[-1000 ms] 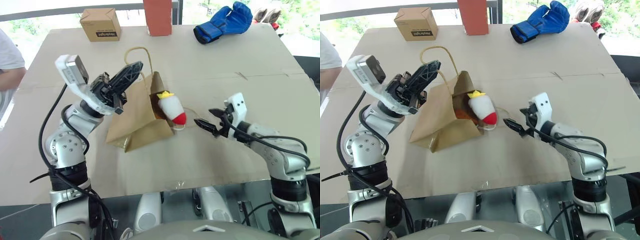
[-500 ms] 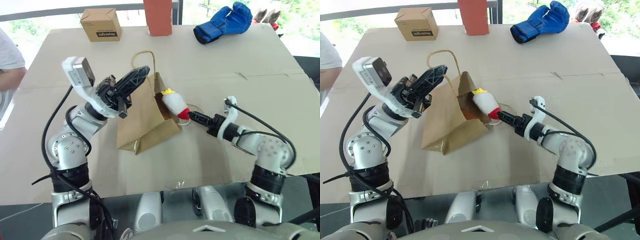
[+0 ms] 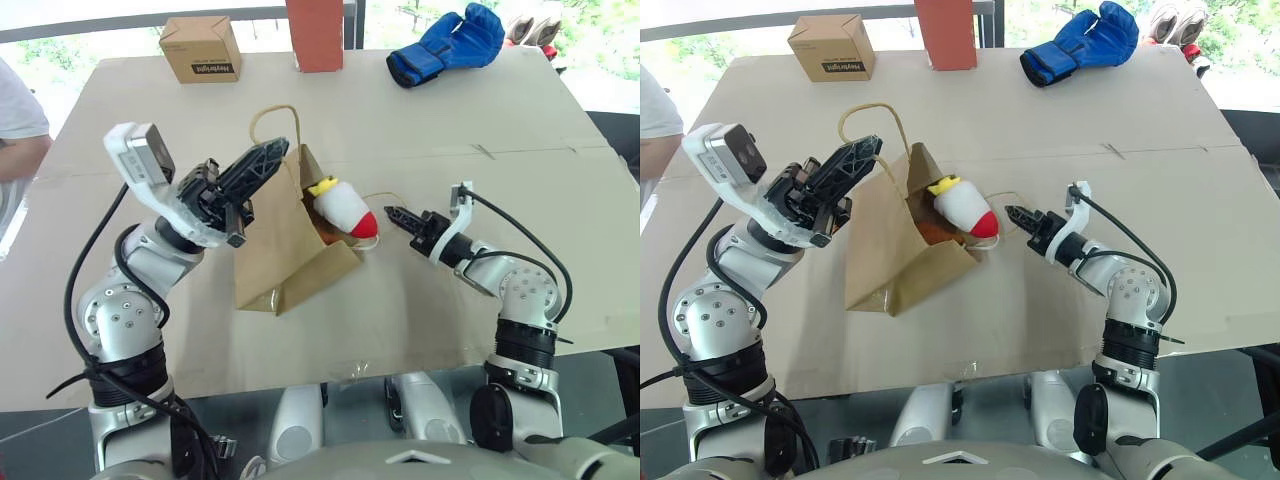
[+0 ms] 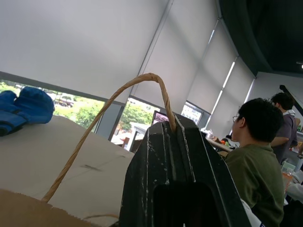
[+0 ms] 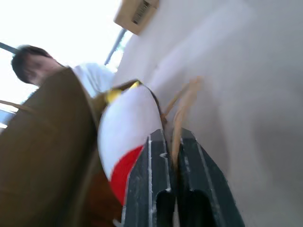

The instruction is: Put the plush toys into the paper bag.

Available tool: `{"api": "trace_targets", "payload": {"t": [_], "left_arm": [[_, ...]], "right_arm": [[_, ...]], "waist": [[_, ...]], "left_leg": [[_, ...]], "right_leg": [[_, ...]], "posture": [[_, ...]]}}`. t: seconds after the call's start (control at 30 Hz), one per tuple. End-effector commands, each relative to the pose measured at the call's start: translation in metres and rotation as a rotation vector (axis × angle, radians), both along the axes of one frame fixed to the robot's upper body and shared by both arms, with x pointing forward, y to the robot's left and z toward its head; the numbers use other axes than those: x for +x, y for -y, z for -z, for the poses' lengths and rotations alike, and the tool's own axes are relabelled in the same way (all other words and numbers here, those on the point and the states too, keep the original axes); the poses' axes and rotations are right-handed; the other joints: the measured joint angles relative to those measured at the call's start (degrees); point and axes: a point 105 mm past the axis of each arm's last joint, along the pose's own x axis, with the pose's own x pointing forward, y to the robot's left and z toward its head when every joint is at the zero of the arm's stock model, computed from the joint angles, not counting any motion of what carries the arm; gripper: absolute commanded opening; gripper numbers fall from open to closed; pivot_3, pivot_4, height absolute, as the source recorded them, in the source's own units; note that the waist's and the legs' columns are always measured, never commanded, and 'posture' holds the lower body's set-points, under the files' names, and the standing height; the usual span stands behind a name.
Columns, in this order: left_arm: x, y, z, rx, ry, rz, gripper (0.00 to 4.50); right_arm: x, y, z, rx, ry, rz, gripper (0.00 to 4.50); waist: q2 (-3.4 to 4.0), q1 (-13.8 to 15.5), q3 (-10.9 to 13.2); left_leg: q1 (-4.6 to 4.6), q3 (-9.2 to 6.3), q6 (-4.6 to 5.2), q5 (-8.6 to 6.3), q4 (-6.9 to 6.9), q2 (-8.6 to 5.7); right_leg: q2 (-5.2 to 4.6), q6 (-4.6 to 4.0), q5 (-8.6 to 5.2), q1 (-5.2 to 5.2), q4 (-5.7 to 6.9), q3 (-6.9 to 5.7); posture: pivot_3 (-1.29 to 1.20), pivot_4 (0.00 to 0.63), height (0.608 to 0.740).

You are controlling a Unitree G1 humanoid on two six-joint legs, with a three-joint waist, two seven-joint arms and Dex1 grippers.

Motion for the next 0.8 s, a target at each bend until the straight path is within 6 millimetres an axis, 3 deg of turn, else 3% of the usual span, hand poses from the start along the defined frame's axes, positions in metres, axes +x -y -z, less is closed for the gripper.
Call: {"api": "trace_targets", "payload": {"t": [0.03,0.1,0.17,0.27,0.3,0.37,0.5,0.6,0.7,0.77,0.8], "left_arm": [[-0.001,-0.006,-0.015,-0.015,0.071,-0.012,0.0],[0.005,-0.011,-0.018,-0.005,0.083,-0.029,0.0],[0.01,-0.015,-0.021,-0.002,0.094,-0.046,0.0],[0.024,-0.023,-0.03,0.02,0.133,-0.068,0.0],[0.028,-0.025,-0.032,0.024,0.138,-0.073,0.0],[0.036,-0.025,-0.03,0.045,0.13,-0.088,0.0],[0.065,-0.011,-0.003,0.158,0.105,-0.186,0.0],[0.074,-0.002,-0.004,0.149,0.113,-0.19,0.0],[0.086,-0.001,-0.002,0.193,0.111,-0.2,0.0],[0.092,0.0,0.004,0.261,0.108,-0.175,0.0],[0.093,0.0,0.005,0.288,0.108,-0.16,0.0]], "right_arm": [[-0.012,-0.003,-0.072,0.113,0.257,-0.044,0.1],[-0.021,-0.005,-0.106,0.151,0.367,-0.068,0.1],[-0.029,-0.007,-0.128,0.164,0.439,-0.089,0.1],[-0.055,-0.011,-0.181,0.18,0.623,-0.142,0.1],[-0.06,-0.011,-0.188,0.179,0.647,-0.15,0.1],[-0.064,-0.011,-0.19,0.159,0.653,-0.155,0.1],[-0.05,-0.006,-0.153,-0.067,0.566,-0.04,0.1],[-0.043,0.001,-0.145,-0.157,0.566,0.051,0.1],[-0.046,0.006,-0.141,-0.211,0.58,0.067,0.94],[-0.06,0.004,-0.137,-0.296,0.619,0.012,2.09],[-0.066,0.004,-0.136,-0.323,0.629,-0.008,2.34]], "waist": [[0.03,-0.03,0.02],[0.11,-0.03,0.07],[0.11,-0.05,0.07],[0.15,0.02,0.09],[0.15,0.11,0.09],[0.11,0.09,0.07],[0.08,0.14,0.05],[0.07,0.23,0.05],[0.07,-0.02,0.05],[0.07,0.02,0.05],[0.08,0.01,0.05]], "left_leg": [[-0.01,0.0,0.0,0.0,0.0,0.0],[-0.02,-0.02,0.0,0.0,0.0,0.0],[-0.01,-0.03,0.0,0.0,-0.01,0.01],[-0.06,-0.03,0.01,0.0,-0.04,0.01],[-0.08,-0.03,0.01,0.0,-0.04,0.01],[-0.11,-0.02,0.01,0.0,-0.04,0.01],[-0.13,0.02,0.02,-0.01,-0.1,0.0],[-0.19,0.04,0.01,0.0,-0.08,-0.01],[-0.37,0.06,0.02,0.01,-0.03,-0.01],[-0.37,0.02,0.02,0.0,-0.05,0.0],[-0.37,0.02,0.02,0.0,-0.08,0.0]], "right_leg": [[0.0,0.01,0.01,-0.01,0.0,0.0],[0.01,0.03,0.02,-0.03,0.02,-0.01],[0.03,0.07,0.0,-0.05,0.03,-0.01],[0.03,0.14,0.01,-0.09,0.02,-0.02],[0.03,0.12,0.03,-0.11,0.01,-0.02],[0.03,0.04,0.08,-0.12,0.0,-0.02],[0.01,-0.05,0.04,-0.11,-0.08,0.02],[-0.01,-0.04,0.06,-0.17,-0.07,0.03],[0.03,0.09,0.13,-0.4,0.02,0.1],[0.06,0.09,0.13,-0.4,0.04,0.07],[0.06,0.08,0.13,-0.4,0.04,0.07]], "posture": [[0.0,0.15,0.74],[0.0,0.15,0.74],[0.0,0.15,0.74],[0.0,0.15,0.74],[0.0,0.15,0.74],[0.0,0.15,0.74],[0.0,0.15,0.74],[0.0,0.15,0.74],[0.0,0.15,0.74],[0.0,0.15,0.74],[0.0,0.15,0.74]]}}
